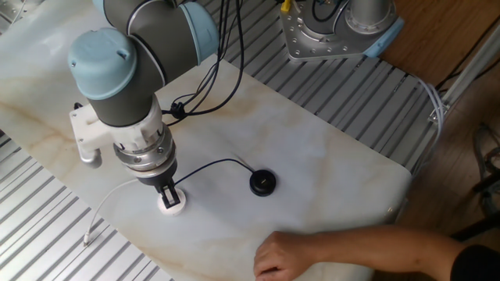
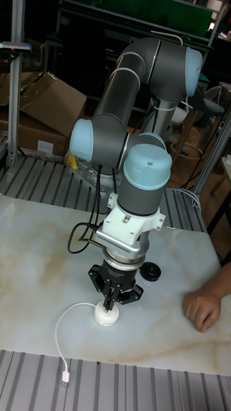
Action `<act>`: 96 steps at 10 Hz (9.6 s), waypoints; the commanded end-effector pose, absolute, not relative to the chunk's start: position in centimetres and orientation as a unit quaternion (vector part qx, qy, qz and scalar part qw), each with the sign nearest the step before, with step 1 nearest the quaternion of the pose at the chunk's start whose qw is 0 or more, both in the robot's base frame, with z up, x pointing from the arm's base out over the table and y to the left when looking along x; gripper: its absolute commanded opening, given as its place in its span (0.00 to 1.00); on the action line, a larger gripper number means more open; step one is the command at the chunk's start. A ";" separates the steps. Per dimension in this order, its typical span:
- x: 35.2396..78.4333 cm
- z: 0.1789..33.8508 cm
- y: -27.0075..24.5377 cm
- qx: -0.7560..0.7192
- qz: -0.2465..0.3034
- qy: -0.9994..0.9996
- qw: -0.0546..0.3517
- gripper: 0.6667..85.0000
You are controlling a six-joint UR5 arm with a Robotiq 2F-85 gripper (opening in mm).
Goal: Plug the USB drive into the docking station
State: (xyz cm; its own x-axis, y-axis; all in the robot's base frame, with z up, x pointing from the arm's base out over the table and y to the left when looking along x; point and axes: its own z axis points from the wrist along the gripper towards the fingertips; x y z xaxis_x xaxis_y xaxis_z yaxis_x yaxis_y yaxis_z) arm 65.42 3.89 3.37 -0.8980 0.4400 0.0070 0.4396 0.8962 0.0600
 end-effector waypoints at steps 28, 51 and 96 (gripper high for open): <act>65.0 3.5 3.9 0.254 0.023 0.967 -0.009 0.01; 66.1 2.7 3.7 0.171 0.033 0.985 0.003 0.41; 60.2 7.9 -2.0 -0.003 -0.028 0.999 -0.039 0.30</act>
